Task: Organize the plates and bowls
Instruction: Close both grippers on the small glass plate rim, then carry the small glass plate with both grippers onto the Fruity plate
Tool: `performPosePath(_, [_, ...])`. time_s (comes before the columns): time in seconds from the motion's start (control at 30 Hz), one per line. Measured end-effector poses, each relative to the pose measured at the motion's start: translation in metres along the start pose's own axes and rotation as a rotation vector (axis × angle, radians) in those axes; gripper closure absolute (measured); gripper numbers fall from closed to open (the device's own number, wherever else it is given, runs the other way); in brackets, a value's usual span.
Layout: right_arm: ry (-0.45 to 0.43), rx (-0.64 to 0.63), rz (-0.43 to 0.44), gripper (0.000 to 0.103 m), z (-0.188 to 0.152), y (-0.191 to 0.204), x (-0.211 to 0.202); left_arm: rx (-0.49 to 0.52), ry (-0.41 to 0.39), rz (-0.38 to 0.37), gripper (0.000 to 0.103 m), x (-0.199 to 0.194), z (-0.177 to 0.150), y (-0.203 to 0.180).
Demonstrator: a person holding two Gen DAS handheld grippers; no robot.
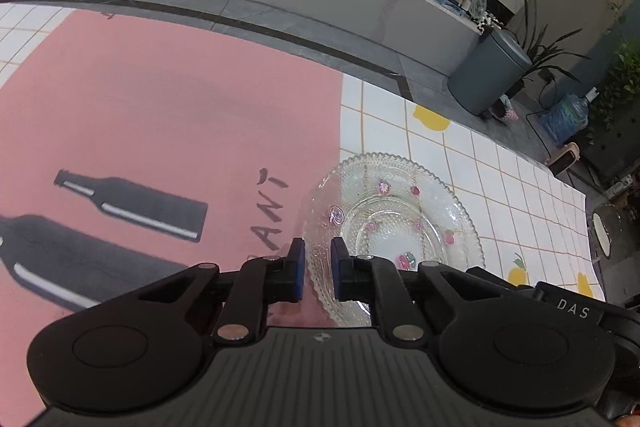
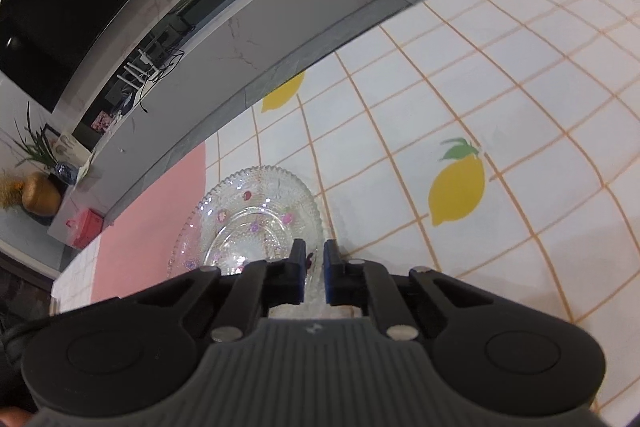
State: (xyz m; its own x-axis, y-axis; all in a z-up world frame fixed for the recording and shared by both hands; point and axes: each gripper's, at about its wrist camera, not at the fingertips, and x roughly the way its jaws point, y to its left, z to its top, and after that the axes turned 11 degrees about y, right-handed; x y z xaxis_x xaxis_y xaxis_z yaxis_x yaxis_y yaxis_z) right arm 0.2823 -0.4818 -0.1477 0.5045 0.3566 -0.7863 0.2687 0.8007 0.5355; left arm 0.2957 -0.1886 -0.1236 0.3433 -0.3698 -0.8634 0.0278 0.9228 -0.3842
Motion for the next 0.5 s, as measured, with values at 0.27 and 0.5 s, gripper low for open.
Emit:
performPosePath(0.27, [0.005,0.001,-0.003,0.097,-0.015,0.008,-0.02,0.001,-0.011,-0.014,0.091,-0.024,-0.016,-0.002])
performPosePath(0.5, [-0.007,-0.033,0.006,0.096,-0.04,0.019,-0.053,-0.01,-0.033,-0.025,0.091,-0.059,-0.039,-0.004])
